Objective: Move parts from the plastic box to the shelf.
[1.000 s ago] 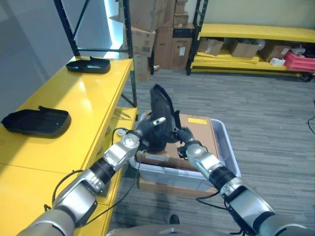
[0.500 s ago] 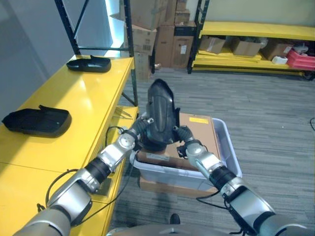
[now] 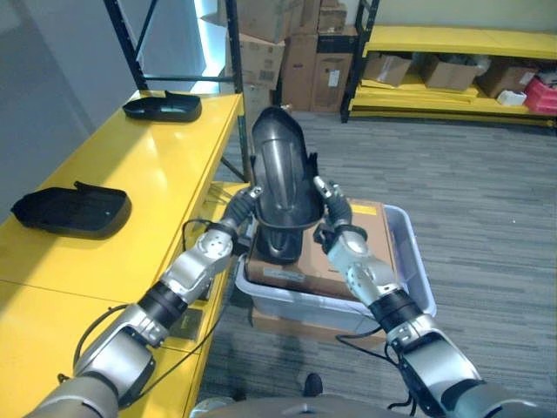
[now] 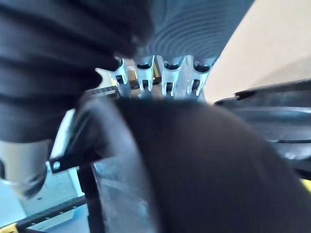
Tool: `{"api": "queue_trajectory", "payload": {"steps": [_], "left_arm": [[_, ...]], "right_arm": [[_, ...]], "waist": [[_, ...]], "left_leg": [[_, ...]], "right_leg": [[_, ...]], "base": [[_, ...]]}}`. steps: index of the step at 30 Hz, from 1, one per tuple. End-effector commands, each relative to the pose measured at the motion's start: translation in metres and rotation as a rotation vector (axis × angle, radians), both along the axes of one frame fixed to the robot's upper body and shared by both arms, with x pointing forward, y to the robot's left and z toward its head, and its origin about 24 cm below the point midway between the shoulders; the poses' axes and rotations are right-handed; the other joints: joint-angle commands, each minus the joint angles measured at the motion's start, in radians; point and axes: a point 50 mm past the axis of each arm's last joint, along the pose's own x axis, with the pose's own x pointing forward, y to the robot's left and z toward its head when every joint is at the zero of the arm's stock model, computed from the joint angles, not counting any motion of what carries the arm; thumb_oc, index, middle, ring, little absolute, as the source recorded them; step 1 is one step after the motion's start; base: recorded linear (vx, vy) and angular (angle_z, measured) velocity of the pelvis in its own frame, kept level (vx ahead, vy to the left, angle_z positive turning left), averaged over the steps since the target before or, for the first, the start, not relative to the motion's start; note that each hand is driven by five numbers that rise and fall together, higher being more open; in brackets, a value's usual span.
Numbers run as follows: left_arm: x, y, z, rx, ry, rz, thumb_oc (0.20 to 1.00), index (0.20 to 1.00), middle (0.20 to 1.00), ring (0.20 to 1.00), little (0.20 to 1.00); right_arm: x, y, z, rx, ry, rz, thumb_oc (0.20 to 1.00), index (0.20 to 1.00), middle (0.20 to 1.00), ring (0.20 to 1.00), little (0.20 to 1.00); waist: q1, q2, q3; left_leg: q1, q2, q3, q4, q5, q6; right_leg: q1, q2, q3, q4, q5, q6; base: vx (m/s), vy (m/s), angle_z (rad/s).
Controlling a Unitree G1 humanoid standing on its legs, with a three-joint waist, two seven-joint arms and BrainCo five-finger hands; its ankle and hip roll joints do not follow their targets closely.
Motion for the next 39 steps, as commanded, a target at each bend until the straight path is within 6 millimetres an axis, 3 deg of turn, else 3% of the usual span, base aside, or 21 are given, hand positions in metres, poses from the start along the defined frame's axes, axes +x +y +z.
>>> {"api": "queue_trajectory", "payload": {"steps": [1,5,9,15,17,18,21,25,28,33,39], "left_arm": [[0.009,-0.019,0.055,-0.146,-0.248,-0.041,0.200,0.200,0.200,0.200,0.200],[0.010,-0.010,0.051,-0.163,-0.253,0.022,0.200,0.200,0.200,0.200,0.200],[0.008,-0.004,0.055,-0.184,-0.302,0.076,0.200,0.200,0.200,0.200,0.200],[0.000,0.018,0.063,-0.201,-0.404,0.166,0.200,0.200,0.200,0.200,0.200],[-0.006,0.036,0.069,-0.207,-0.467,0.216,0.200,0.200,0.200,0.200,0.200],[-0.011,0.052,0.073,-0.206,-0.504,0.255,0.200,0.200,0.200,0.200,0.200],[-0.024,0.087,0.081,-0.188,-0.577,0.319,0.200,0.200,0.200,0.200,0.200],[-0.044,0.124,0.089,-0.132,-0.643,0.398,0.200,0.200,0.200,0.200,0.200],[-0.058,0.139,0.092,-0.125,-0.657,0.390,0.200,0.200,0.200,0.200,0.200],[-0.071,0.143,0.086,-0.107,-0.650,0.347,0.200,0.200,0.200,0.200,0.200],[-0.088,0.162,0.073,-0.047,-0.600,0.424,0.200,0.200,0.200,0.200,0.200]], "right_arm": [[0.004,-0.018,0.031,0.032,-0.167,-0.072,1.000,1.000,1.000,1.000,1.000],[-0.005,-0.035,0.047,-0.023,-0.250,-0.078,1.000,1.000,1.000,1.000,1.000],[-0.019,-0.043,0.033,-0.076,-0.201,0.015,1.000,1.000,1.000,1.000,1.000],[-0.049,-0.039,-0.022,-0.131,0.013,0.281,1.000,1.000,1.000,1.000,1.000],[-0.069,-0.031,-0.050,-0.134,0.129,0.422,1.000,1.000,1.000,1.000,1.000],[-0.085,-0.025,-0.071,-0.148,0.228,0.532,1.000,1.000,1.000,1.000,1.000],[-0.117,-0.020,-0.112,-0.159,0.395,0.719,1.000,1.000,1.000,1.000,1.000],[-0.149,-0.021,-0.147,-0.257,0.554,0.853,1.000,1.000,1.000,1.000,1.000],[-0.167,-0.024,-0.166,-0.255,0.655,0.828,1.000,1.000,1.000,1.000,1.000],[-0.201,-0.033,-0.190,-0.228,0.809,0.738,1.000,1.000,1.000,1.000,1.000],[-0.207,-0.053,-0.218,-0.292,0.992,0.562,1.000,1.000,1.000,1.000,1.000]], "waist": [[0.009,0.011,-0.045],[-0.018,0.004,-0.048],[-0.042,-0.002,-0.051],[-0.057,-0.008,-0.052],[-0.051,-0.010,-0.051],[-0.042,-0.012,-0.049],[-0.001,-0.017,-0.042],[0.072,-0.022,-0.035],[0.122,-0.023,-0.031],[0.133,-0.023,-0.031],[0.202,-0.019,-0.039]], "left_leg": [[-0.034,0.036,-0.043,0.006,-0.014,-0.031],[-0.032,0.035,-0.031,0.004,-0.015,-0.027],[-0.037,0.035,-0.022,0.001,-0.015,-0.022],[-0.052,0.041,-0.024,-0.004,-0.005,-0.024],[-0.062,0.047,-0.031,-0.008,0.006,-0.029],[-0.071,0.051,-0.042,-0.009,0.015,-0.035],[-0.097,0.058,-0.073,-0.009,0.036,-0.051],[-0.137,0.062,-0.102,-0.009,0.060,-0.073],[-0.163,0.046,-0.055,0.005,0.054,-0.072],[-0.162,0.019,0.126,-0.003,0.029,-0.061],[-0.154,-0.037,0.033,-0.005,0.012,-0.016]], "right_leg": [[0.067,-0.032,-0.030,0.014,-0.106,0.093],[0.061,-0.027,-0.019,0.015,-0.108,0.095],[0.048,-0.020,-0.004,0.023,-0.114,0.095],[0.031,-0.001,-0.002,0.046,-0.134,0.087],[0.028,0.009,-0.012,0.052,-0.141,0.080],[0.028,0.015,-0.023,0.052,-0.145,0.074],[0.035,0.026,-0.054,0.039,-0.145,0.063],[0.045,0.032,-0.111,0.014,-0.142,0.056],[0.056,0.022,-0.208,0.006,-0.144,0.059],[0.074,-0.001,-0.351,0.017,-0.139,0.089],[0.067,-0.025,-0.334,0.096,-0.174,0.086]], "base": [[0.00,0.000,0.00],[-0.01,-0.004,-0.02],[-0.02,-0.032,-0.07],[-0.04,-0.081,-0.03],[-0.05,-0.131,0.10],[-0.06,-0.156,0.22],[-0.05,-0.134,0.31],[-0.03,-0.087,0.49],[-0.05,-0.042,0.68],[0.03,0.066,1.74],[0.12,0.162,0.91]]}}
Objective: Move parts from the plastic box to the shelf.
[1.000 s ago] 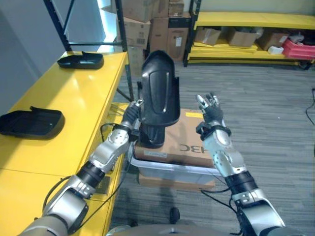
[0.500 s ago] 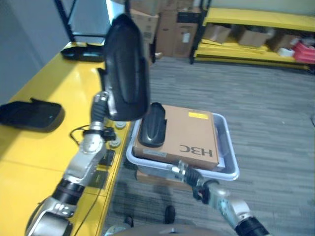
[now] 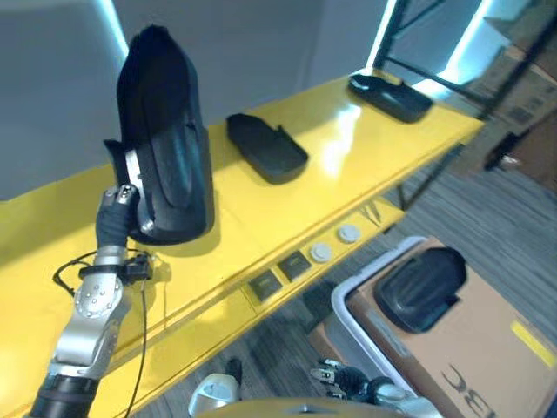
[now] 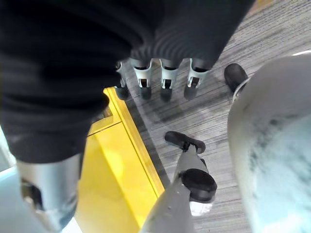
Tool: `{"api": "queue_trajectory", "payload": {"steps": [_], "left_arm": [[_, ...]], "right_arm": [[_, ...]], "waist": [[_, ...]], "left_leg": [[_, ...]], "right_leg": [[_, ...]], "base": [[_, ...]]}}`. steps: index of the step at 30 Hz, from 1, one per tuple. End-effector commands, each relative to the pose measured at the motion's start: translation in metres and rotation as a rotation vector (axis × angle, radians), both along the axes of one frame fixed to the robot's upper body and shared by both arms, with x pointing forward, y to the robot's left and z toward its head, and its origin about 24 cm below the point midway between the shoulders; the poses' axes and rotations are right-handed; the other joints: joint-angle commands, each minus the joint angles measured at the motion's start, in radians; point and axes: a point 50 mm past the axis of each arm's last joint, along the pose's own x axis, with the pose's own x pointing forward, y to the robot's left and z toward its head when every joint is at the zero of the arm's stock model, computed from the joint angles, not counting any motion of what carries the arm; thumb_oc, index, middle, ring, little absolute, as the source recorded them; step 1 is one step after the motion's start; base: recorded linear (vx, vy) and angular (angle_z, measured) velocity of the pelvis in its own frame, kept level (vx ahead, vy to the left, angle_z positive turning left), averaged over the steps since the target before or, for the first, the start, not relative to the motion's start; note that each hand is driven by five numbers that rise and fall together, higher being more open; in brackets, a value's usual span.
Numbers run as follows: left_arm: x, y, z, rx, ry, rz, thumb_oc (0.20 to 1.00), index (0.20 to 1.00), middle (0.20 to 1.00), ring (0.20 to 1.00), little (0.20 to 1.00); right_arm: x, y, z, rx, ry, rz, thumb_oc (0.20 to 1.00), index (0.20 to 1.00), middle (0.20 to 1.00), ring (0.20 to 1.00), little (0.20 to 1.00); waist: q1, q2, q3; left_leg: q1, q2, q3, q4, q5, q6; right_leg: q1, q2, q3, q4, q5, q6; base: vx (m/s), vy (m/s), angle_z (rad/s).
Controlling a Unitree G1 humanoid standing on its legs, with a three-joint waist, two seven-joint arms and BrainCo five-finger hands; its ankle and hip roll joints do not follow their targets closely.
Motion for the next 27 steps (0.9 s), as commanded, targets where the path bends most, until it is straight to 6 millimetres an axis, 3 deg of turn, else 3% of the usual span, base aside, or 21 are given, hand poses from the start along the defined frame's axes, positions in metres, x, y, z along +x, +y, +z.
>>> {"api": "queue_trajectory", "payload": {"steps": [1,3,6,7,8,9,10,11,13,14,15,16,18,23,27], "left_arm": [[0.005,0.006,0.043,0.070,-0.217,0.009,0.200,0.200,0.200,0.200,0.200],[0.003,0.012,0.043,0.113,-0.203,0.035,0.200,0.200,0.200,0.200,0.200],[0.005,0.014,0.043,0.117,-0.196,0.027,0.200,0.200,0.200,0.200,0.200],[0.008,0.013,0.044,0.127,-0.188,0.036,0.200,0.200,0.200,0.200,0.200],[0.008,0.013,0.044,0.129,-0.188,0.036,0.200,0.200,0.200,0.200,0.200],[0.011,0.011,0.045,0.136,-0.188,0.036,0.200,0.200,0.200,0.200,0.200],[0.014,0.010,0.045,0.144,-0.183,0.030,0.200,0.200,0.200,0.200,0.200],[0.017,0.008,0.045,0.153,-0.178,0.021,0.200,0.200,0.200,0.200,0.200],[0.026,0.002,0.045,0.163,-0.176,-0.009,0.200,0.200,0.200,0.200,0.200],[0.028,0.000,0.045,0.161,-0.174,-0.017,0.200,0.200,0.200,0.200,0.200],[0.034,-0.009,0.045,0.165,-0.173,-0.036,0.200,0.200,0.200,0.200,0.200],[0.041,-0.025,0.042,0.153,-0.159,-0.076,0.200,0.200,0.200,0.200,0.200],[0.044,-0.034,0.040,0.144,-0.145,-0.094,0.200,0.200,0.200,0.200,0.200],[0.045,-0.047,0.031,0.138,-0.093,-0.102,0.200,0.200,0.200,0.200,0.200],[0.046,-0.049,0.026,0.136,-0.049,-0.099,0.200,0.200,0.200,0.200,0.200]], "right_arm": [[0.000,-0.011,-0.005,-0.137,0.009,0.027,1.000,1.000,1.000,1.000,1.000],[0.001,-0.017,-0.010,-0.178,0.026,0.016,1.000,1.000,1.000,1.000,1.000],[0.003,-0.016,-0.011,-0.176,0.026,-0.008,1.000,1.000,1.000,1.000,1.000],[0.004,-0.015,-0.011,-0.173,0.023,-0.030,1.000,1.000,1.000,1.000,1.000],[0.004,-0.015,-0.011,-0.173,0.022,-0.033,1.000,1.000,1.000,1.000,1.000],[0.002,-0.016,-0.012,-0.176,0.021,-0.053,1.000,1.000,1.000,1.000,1.000],[-0.002,-0.022,-0.013,-0.182,0.025,-0.089,1.000,1.000,1.000,1.000,1.000],[-0.006,-0.028,-0.014,-0.188,0.033,-0.106,1.000,1.000,1.000,1.000,1.000],[-0.016,-0.040,-0.017,-0.184,0.048,-0.138,1.000,1.000,1.000,1.000,1.000],[-0.019,-0.043,-0.017,-0.183,0.052,-0.146,1.000,1.000,1.000,1.000,1.000],[-0.024,-0.047,-0.019,-0.182,0.059,-0.163,1.000,1.000,1.000,1.000,1.000],[-0.030,-0.050,-0.023,-0.191,0.083,-0.181,1.000,1.000,1.000,1.000,1.000],[-0.033,-0.051,-0.024,-0.197,0.099,-0.182,1.000,1.000,1.000,1.000,1.000],[-0.030,-0.052,-0.023,-0.208,0.125,-0.111,1.000,1.000,1.000,1.000,1.000],[-0.024,-0.053,-0.021,-0.223,0.122,-0.089,1.000,1.000,1.000,1.000,1.000]], "waist": [[0.006,0.037,-0.034],[0.033,0.043,-0.035],[0.035,0.047,-0.028],[0.020,0.056,-0.015],[0.018,0.055,-0.013],[0.001,0.069,0.000],[-0.031,0.084,0.015],[-0.059,0.085,0.025],[-0.113,0.073,0.040],[-0.125,0.068,0.042],[-0.148,0.050,0.044],[-0.188,0.028,0.041],[-0.199,0.023,0.034],[-0.178,0.004,0.001],[-0.174,-0.003,-0.014]], "left_leg": [[0.023,-0.026,-0.016,-0.027,-0.062,-0.035],[0.029,-0.043,-0.052,-0.023,-0.068,-0.017],[0.034,-0.063,-0.058,-0.011,-0.079,0.012],[0.036,-0.081,-0.079,0.010,-0.094,0.042],[0.034,-0.086,-0.081,0.014,-0.098,0.047],[0.023,-0.087,-0.084,0.033,-0.093,0.066],[0.036,-0.087,-0.101,0.033,-0.102,0.081],[0.042,-0.090,-0.127,0.031,-0.108,0.082],[0.055,-0.099,-0.176,0.029,-0.116,0.077],[0.058,-0.102,-0.189,0.031,-0.118,0.074],[0.060,-0.111,-0.226,0.038,-0.127,0.067],[0.072,-0.119,-0.295,0.048,-0.142,0.063],[0.074,-0.113,-0.320,0.044,-0.138,0.056],[0.058,-0.064,-0.297,0.037,-0.111,0.015],[0.041,-0.026,-0.260,0.032,-0.094,-0.011]], "right_leg": [[-0.025,0.080,0.024,0.015,-0.006,0.022],[-0.032,0.057,0.035,0.085,-0.027,0.027],[-0.061,0.018,0.048,0.219,-0.011,0.047],[-0.130,-0.027,0.085,0.404,0.038,0.062],[-0.145,-0.034,0.094,0.438,0.039,0.065],[-0.201,-0.043,0.113,0.551,0.077,0.049],[-0.294,-0.026,0.199,0.706,0.099,0.045],[-0.334,0.022,0.253,0.722,0.094,0.036],[-0.372,0.095,0.333,0.605,0.113,0.032],[-0.367,0.104,0.350,0.554,0.119,0.032],[-0.353,0.118,0.405,0.397,0.143,0.034],[-0.313,0.161,0.524,0.217,0.144,0.037],[-0.272,0.184,0.559,0.191,0.116,0.026],[-0.160,0.199,0.527,0.067,0.049,-0.011],[-0.128,0.217,0.510,0.020,0.039,-0.026]], "base": [[0.12,0.154,0.30],[0.14,0.178,0.21],[0.12,0.183,0.02],[0.10,0.203,0.27],[0.05,0.246,0.37],[0.00,0.157,0.64],[0.02,0.104,0.60],[0.07,-0.022,0.59],[0.11,-0.183,1.30],[0.18,-0.316,1.80],[0.30,-0.479,1.55],[0.29,-0.434,1.60],[0.19,-0.244,1.74],[0.08,-0.236,0.81],[0.02,-0.237,-0.24]]}}
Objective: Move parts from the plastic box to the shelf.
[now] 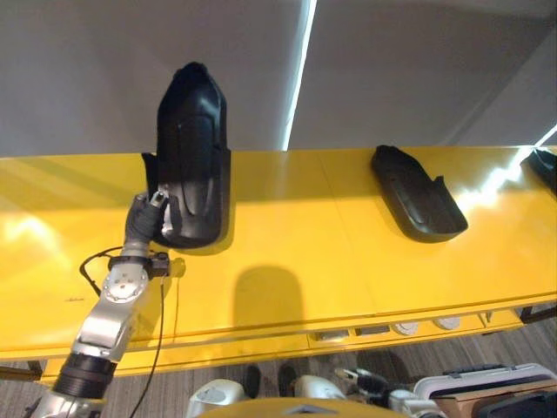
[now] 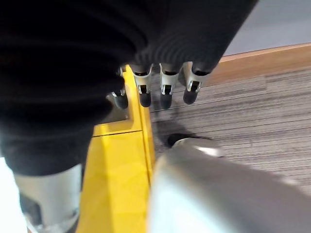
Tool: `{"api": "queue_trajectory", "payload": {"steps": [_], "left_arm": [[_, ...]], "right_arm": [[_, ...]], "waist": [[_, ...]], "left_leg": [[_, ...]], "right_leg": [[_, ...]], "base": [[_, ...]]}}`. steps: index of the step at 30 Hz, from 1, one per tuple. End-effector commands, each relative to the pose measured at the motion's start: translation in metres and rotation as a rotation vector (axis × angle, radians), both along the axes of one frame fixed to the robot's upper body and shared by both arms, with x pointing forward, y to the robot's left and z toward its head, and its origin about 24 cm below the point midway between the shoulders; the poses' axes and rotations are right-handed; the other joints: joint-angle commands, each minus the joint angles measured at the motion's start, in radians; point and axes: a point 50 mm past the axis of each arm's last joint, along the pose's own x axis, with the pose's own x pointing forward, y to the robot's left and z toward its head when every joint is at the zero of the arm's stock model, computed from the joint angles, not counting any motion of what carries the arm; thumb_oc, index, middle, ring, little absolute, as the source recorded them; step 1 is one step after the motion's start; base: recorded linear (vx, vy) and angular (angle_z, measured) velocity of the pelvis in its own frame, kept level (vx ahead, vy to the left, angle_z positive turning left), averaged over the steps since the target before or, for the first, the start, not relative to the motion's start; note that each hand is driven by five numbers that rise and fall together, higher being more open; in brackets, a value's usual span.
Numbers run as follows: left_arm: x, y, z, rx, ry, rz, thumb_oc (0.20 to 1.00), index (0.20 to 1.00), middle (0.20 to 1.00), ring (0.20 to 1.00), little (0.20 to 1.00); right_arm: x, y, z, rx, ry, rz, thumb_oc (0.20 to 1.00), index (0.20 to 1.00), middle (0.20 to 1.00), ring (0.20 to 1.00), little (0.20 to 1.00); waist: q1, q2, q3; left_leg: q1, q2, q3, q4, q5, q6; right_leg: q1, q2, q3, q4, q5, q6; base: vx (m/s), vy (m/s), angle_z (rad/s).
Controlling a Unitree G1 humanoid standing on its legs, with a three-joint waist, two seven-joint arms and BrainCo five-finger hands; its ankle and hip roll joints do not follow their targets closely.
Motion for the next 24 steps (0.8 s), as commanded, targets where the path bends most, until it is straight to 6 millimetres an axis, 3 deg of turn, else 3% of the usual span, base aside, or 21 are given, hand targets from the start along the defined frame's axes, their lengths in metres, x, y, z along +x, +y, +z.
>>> {"api": "queue_trajectory", "payload": {"steps": [1,6,8,10,11,16,20,24], "left_arm": [[0.015,-0.022,0.045,0.020,-0.188,-0.084,0.200,0.200,0.200,0.200,0.200],[0.016,-0.021,0.043,0.031,-0.165,-0.100,0.200,0.200,0.200,0.200,0.200],[0.019,-0.023,0.044,0.041,-0.160,-0.124,0.200,0.200,0.200,0.200,0.200],[0.020,-0.023,0.044,0.041,-0.154,-0.129,0.200,0.200,0.200,0.200,0.200],[0.024,-0.026,0.043,0.035,-0.129,-0.145,0.200,0.200,0.200,0.200,0.200],[0.034,-0.024,0.031,0.044,-0.023,-0.103,0.200,0.200,0.200,0.200,0.200],[0.046,-0.022,0.019,0.092,0.084,-0.063,0.200,0.200,0.200,0.200,0.200],[0.061,-0.015,0.001,0.151,0.220,-0.013,0.200,0.200,0.200,0.200,0.200]], "right_arm": [[-0.022,-0.013,-0.003,-0.056,0.099,0.070,1.000,1.000,1.000,1.000,1.000],[-0.021,-0.016,-0.001,-0.077,0.124,0.116,1.000,1.000,1.000,1.000,1.000],[-0.023,-0.019,-0.002,-0.087,0.136,0.122,1.000,1.000,1.000,1.000,1.000],[-0.024,-0.020,-0.002,-0.088,0.138,0.120,1.000,1.000,1.000,1.000,1.000],[-0.024,-0.020,-0.002,-0.087,0.142,0.106,1.000,1.000,1.000,1.000,1.000],[-0.033,-0.019,-0.006,-0.082,0.169,0.122,1.000,1.000,1.000,1.000,1.000],[-0.047,-0.019,-0.010,-0.086,0.191,0.095,1.000,1.000,1.000,1.000,1.000],[-0.051,-0.019,-0.012,-0.085,0.217,0.082,1.000,1.000,1.000,1.000,1.000]], "waist": [[-0.032,-0.010,-0.057],[-0.031,-0.005,-0.053],[-0.035,-0.004,-0.039],[-0.038,-0.004,-0.037],[-0.055,-0.006,-0.033],[-0.102,-0.010,-0.038],[-0.145,0.014,-0.055],[-0.180,0.041,-0.052]], "left_leg": [[-0.021,0.096,-0.044,0.017,-0.066,-0.091],[-0.058,0.141,0.010,0.001,-0.017,-0.133],[-0.128,0.168,0.092,0.049,-0.001,-0.155],[-0.141,0.176,0.112,0.065,-0.002,-0.158],[-0.156,0.202,0.168,0.114,-0.015,-0.157],[-0.109,0.226,0.213,0.232,-0.082,-0.142],[-0.033,0.241,0.260,0.162,-0.080,-0.152],[0.023,0.213,0.274,0.063,-0.090,-0.141]], "right_leg": [[0.107,0.010,-0.024,-0.201,0.112,0.039],[0.128,0.024,-0.051,-0.241,0.112,0.033],[0.148,0.014,-0.080,-0.271,0.116,0.033],[0.148,0.012,-0.089,-0.274,0.116,0.032],[0.145,0.000,-0.117,-0.276,0.115,0.027],[0.122,-0.027,-0.135,-0.272,0.126,0.021],[0.116,-0.038,-0.144,-0.296,0.148,0.034],[0.098,-0.045,-0.113,-0.289,0.164,0.062]], "base": [[0.00,-0.155,-0.17],[-0.01,-0.174,0.05],[-0.07,-0.143,0.10],[-0.06,-0.063,0.29],[-0.09,-0.057,0.54],[-0.06,0.020,0.43],[-0.04,0.123,0.20],[-0.03,0.159,0.14]]}}
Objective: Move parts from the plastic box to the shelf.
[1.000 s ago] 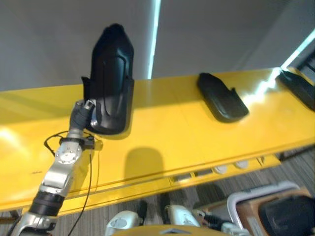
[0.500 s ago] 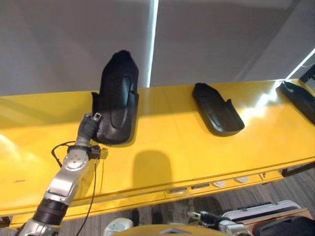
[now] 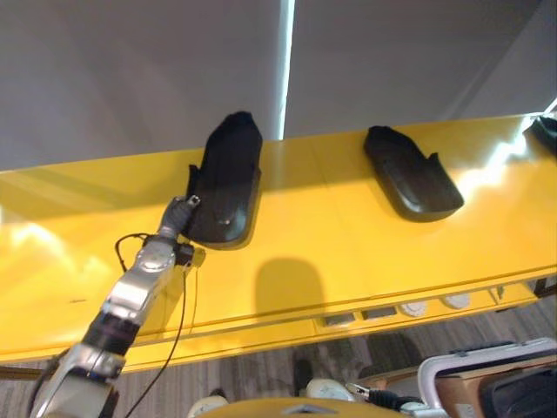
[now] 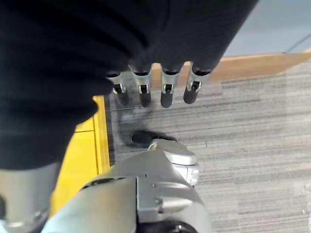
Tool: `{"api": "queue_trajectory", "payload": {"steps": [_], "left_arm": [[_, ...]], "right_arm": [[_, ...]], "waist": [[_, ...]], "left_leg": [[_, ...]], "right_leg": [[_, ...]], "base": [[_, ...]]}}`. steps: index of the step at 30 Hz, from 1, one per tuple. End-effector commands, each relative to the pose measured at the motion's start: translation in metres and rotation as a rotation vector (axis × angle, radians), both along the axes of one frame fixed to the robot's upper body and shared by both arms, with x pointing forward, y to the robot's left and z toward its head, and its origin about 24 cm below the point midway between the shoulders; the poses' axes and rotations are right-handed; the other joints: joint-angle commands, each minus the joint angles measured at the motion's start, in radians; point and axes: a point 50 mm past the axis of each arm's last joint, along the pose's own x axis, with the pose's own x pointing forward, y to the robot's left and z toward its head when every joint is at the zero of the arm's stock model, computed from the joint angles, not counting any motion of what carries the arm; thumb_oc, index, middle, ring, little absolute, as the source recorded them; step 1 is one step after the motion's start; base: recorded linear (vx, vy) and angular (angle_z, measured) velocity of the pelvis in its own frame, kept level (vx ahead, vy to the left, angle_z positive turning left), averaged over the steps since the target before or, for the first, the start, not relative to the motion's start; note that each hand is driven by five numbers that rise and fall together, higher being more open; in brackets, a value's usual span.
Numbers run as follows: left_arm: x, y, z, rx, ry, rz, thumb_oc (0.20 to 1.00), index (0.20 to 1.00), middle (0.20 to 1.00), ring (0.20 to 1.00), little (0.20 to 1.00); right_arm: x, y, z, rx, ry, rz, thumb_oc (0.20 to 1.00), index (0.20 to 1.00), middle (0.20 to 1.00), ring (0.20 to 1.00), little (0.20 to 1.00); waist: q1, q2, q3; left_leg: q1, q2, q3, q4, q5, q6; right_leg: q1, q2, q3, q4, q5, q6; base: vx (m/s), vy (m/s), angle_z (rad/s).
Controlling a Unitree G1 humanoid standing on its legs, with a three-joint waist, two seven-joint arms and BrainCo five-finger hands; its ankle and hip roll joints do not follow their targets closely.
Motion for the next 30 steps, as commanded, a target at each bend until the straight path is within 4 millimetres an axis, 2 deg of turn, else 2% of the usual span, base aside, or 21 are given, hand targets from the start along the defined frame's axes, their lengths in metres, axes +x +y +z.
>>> {"api": "queue_trajectory", "payload": {"steps": [1,3,9,12,17,21,24,26,27,30], "left_arm": [[0.014,0.017,0.022,0.063,-0.066,0.073,0.200,0.200,0.200,0.200,0.200],[0.018,0.023,0.017,0.064,0.009,0.086,0.200,0.200,0.200,0.200,0.200],[0.018,0.024,-0.024,0.103,0.215,0.141,0.200,0.200,0.200,0.200,0.200],[0.016,0.013,-0.046,0.101,0.287,0.168,0.200,0.200,0.200,0.200,0.200],[0.013,-0.006,-0.058,0.022,0.310,0.162,0.200,0.200,0.200,0.200,0.200],[0.003,-0.023,-0.069,-0.050,0.314,0.157,0.200,0.200,0.200,0.200,0.200],[-0.006,-0.038,-0.077,-0.191,0.334,0.143,0.200,0.200,0.200,0.200,0.200],[-0.012,-0.044,-0.080,-0.220,0.347,0.128,0.200,0.200,0.200,0.200,0.200],[-0.024,-0.054,-0.088,-0.284,0.389,0.119,0.200,0.200,0.200,0.200,0.200],[-0.042,-0.057,-0.100,-0.334,0.431,0.121,0.200,0.200,0.200,0.200,0.200]], "right_arm": [[-0.011,0.001,-0.003,0.001,0.057,0.072,1.000,1.000,1.000,1.000,1.000],[-0.010,0.003,-0.003,-0.006,0.061,0.116,1.000,1.000,1.000,1.000,1.000],[0.001,0.015,-0.004,0.000,0.050,0.175,1.000,1.000,1.000,1.000,1.000],[0.000,0.020,-0.005,-0.003,0.062,0.200,1.000,1.000,1.000,1.000,1.000],[-0.002,0.022,-0.007,-0.002,0.062,0.201,1.000,1.000,1.000,1.000,1.000],[-0.004,0.024,-0.008,-0.006,0.062,0.188,1.000,1.000,1.000,1.000,1.000],[-0.002,0.023,-0.008,-0.005,0.056,0.176,1.000,1.000,1.000,1.000,1.000],[-0.002,0.023,-0.008,-0.002,0.053,0.174,1.000,1.000,1.000,1.000,1.000],[-0.001,0.025,-0.008,0.002,0.045,0.161,1.000,1.000,1.000,1.000,1.000],[0.002,0.029,-0.007,0.010,0.038,0.142,1.000,1.000,1.000,1.000,1.000]], "waist": [[0.004,-0.006,-0.047],[-0.004,0.000,-0.039],[-0.020,-0.002,-0.030],[-0.027,-0.009,-0.036],[-0.025,-0.011,-0.037],[-0.016,-0.013,-0.033],[-0.008,-0.013,-0.023],[-0.004,-0.013,-0.018],[0.006,-0.015,-0.006],[0.021,-0.021,0.009]], "left_leg": [[-0.066,-0.024,-0.015,0.066,-0.018,0.038],[-0.062,-0.035,-0.012,0.070,-0.028,0.045],[-0.045,-0.056,0.005,0.081,-0.055,0.068],[-0.041,-0.056,0.018,0.089,-0.064,0.075],[-0.039,-0.055,0.020,0.098,-0.069,0.075],[-0.042,-0.052,0.016,0.105,-0.070,0.075],[-0.050,-0.050,0.011,0.108,-0.068,0.074],[-0.053,-0.049,0.008,0.108,-0.067,0.073],[-0.056,-0.048,0.003,0.110,-0.065,0.071],[-0.060,-0.047,-0.005,0.112,-0.063,0.070]], "right_leg": [[-0.013,0.031,0.067,-0.005,-0.031,0.075],[-0.026,0.023,0.077,0.003,-0.025,0.086],[-0.020,0.009,0.096,0.000,-0.015,0.100],[-0.011,0.011,0.105,-0.001,-0.020,0.097],[0.005,0.015,0.109,-0.006,-0.029,0.093],[0.013,0.017,0.110,-0.007,-0.034,0.088],[0.014,0.020,0.113,-0.007,-0.037,0.084],[0.015,0.020,0.112,-0.008,-0.037,0.084],[0.019,0.020,0.110,-0.011,-0.035,0.083],[0.024,0.018,0.103,-0.015,-0.034,0.082]], "base": [[-0.05,0.117,-0.21],[-0.06,0.116,-0.07],[0.00,0.033,-0.03],[0.03,-0.017,-0.09],[0.03,-0.030,-0.05],[0.02,-0.011,-0.01],[0.00,0.000,0.00],[-0.02,-0.016,0.00],[-0.04,-0.044,0.00],[-0.02,-0.027,0.02]]}}
